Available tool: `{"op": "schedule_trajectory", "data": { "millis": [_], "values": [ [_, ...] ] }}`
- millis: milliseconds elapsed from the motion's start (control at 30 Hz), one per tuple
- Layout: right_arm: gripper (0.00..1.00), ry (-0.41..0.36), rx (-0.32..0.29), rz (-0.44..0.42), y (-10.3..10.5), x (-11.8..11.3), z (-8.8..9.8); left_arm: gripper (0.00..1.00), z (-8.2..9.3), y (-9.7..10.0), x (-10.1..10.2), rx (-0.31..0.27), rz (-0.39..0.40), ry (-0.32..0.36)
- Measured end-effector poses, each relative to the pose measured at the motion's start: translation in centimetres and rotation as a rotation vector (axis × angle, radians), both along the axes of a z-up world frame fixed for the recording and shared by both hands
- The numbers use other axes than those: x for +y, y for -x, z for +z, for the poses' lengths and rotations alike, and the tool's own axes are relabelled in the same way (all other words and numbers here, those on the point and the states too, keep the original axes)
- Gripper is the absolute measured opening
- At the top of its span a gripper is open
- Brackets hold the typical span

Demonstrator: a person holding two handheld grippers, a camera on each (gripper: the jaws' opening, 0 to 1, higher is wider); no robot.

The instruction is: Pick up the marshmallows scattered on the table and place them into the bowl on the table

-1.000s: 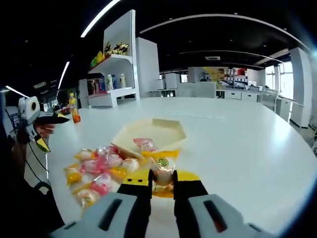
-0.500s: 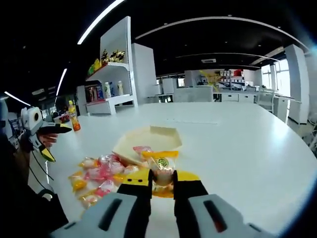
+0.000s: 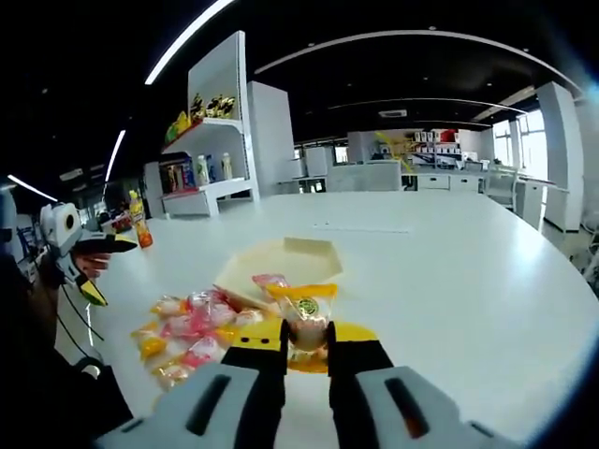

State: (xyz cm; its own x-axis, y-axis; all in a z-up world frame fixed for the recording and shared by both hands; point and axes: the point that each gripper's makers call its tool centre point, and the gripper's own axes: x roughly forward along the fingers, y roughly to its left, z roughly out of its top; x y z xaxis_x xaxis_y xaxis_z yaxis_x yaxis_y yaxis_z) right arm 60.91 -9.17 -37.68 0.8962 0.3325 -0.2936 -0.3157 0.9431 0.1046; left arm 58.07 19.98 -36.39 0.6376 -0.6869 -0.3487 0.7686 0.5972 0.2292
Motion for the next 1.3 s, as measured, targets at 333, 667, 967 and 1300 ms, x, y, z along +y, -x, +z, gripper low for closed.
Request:
{"op": "schedule_trajectory", "data": {
  "millis": [333,667,967,1300],
  "values": [
    [0.15,-0.009,0.001,-0.002,0.38,-0.09,0.04,0.86,0.02,0.17,-0.11,0.0,-0.003,0.001],
    [0.15,-0.008,0.007,-0.003,0.54,-0.09,-0.19,0.86,0.07,0.38,-0.35,0.003,-0.011,0.006],
    [0.15,-0.01,0.009,-0.002,0.65,-0.06,-0.24,0.86,0.2,0.48,-0.67,0.003,-0.022,0.021],
    [0.15,-0.015,0.008,-0.002,0.77,-0.09,-0.15,0.86,0.22,0.55,-0.73,0.005,-0.02,0.024]
  ]
}}
